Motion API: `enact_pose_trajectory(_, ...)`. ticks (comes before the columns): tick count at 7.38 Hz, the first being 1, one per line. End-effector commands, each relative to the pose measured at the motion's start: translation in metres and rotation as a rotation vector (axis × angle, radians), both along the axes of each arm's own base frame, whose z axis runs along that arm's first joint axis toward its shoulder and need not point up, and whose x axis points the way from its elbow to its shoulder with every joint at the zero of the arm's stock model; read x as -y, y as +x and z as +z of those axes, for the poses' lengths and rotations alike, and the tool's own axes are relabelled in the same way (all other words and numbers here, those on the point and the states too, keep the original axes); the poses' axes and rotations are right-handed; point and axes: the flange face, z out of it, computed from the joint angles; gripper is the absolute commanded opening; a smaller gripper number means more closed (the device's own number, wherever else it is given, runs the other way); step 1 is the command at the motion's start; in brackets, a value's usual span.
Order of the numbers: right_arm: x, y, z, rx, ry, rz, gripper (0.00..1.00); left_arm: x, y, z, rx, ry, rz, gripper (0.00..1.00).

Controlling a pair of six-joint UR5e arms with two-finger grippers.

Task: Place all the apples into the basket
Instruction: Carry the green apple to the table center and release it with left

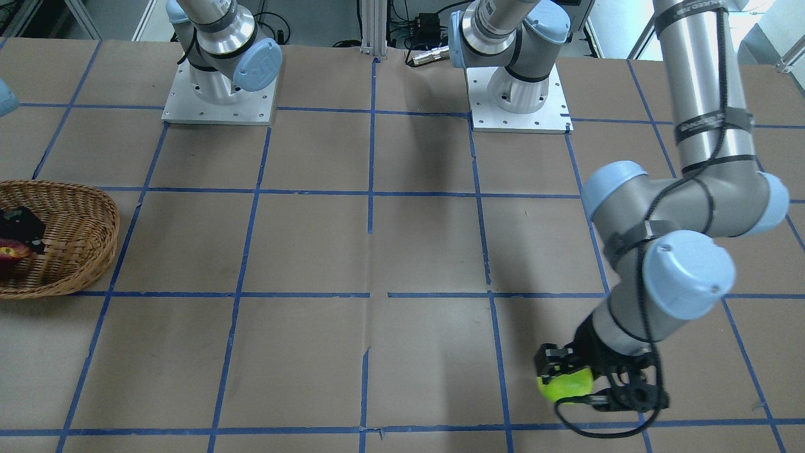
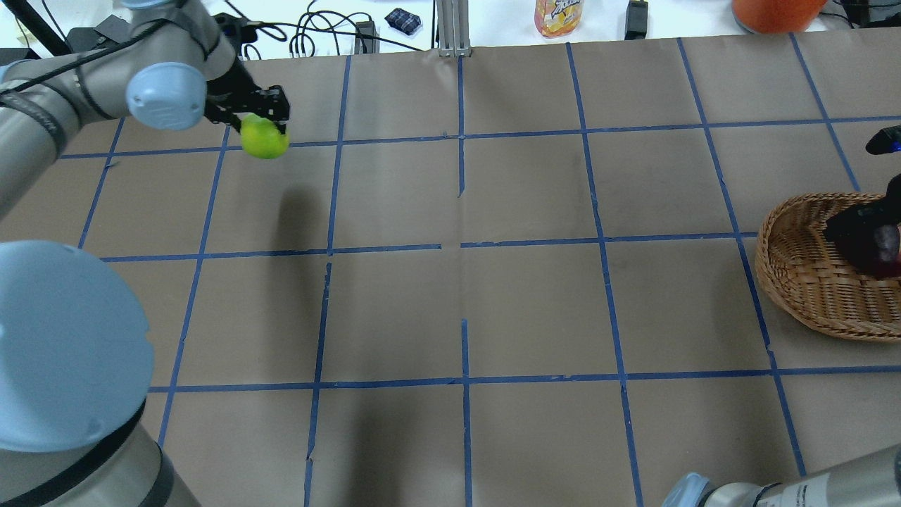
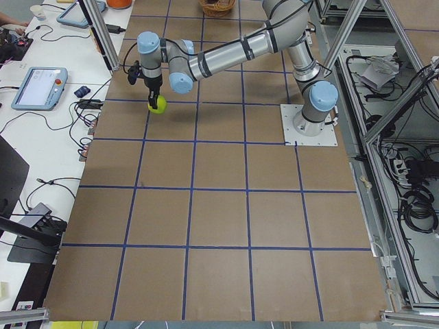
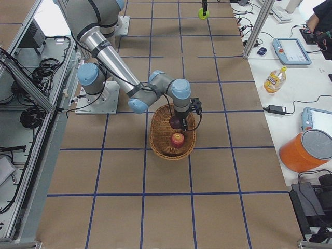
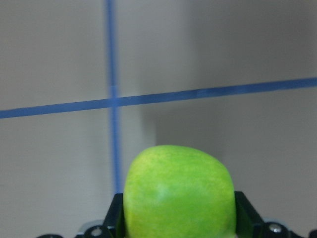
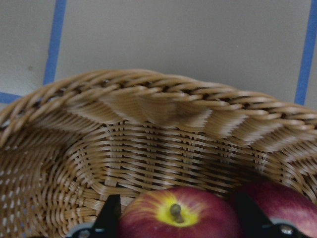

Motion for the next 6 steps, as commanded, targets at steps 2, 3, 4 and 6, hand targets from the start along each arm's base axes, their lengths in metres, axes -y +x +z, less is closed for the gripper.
enact_pose_trajectory(2, -0.013, 0.007, 0.026, -0.039, -0.041, 0.021, 1.0, -0.049, -0.209, -0.017, -0.137, -0.009, 0.11, 0.0)
enact_pose_trajectory(3, -0.013, 0.026, 0.05, -0.025, -0.033, 0.052, 1.0, -0.06, -0.226, -0.039, -0.13, 0.031, 0.105, 0.0)
enact_pose_trajectory(4, 0.005, 0.055, 0.082, -0.028, -0.036, 0.108, 1.0, -0.081, -0.248, -0.053, -0.12, 0.06, 0.072, 0.21)
enact_pose_trajectory(6, 0.043, 0.12, 0.131, 0.036, 0.029, 0.126, 1.0, -0.087, -0.25, -0.043, -0.133, 0.021, 0.06, 1.0)
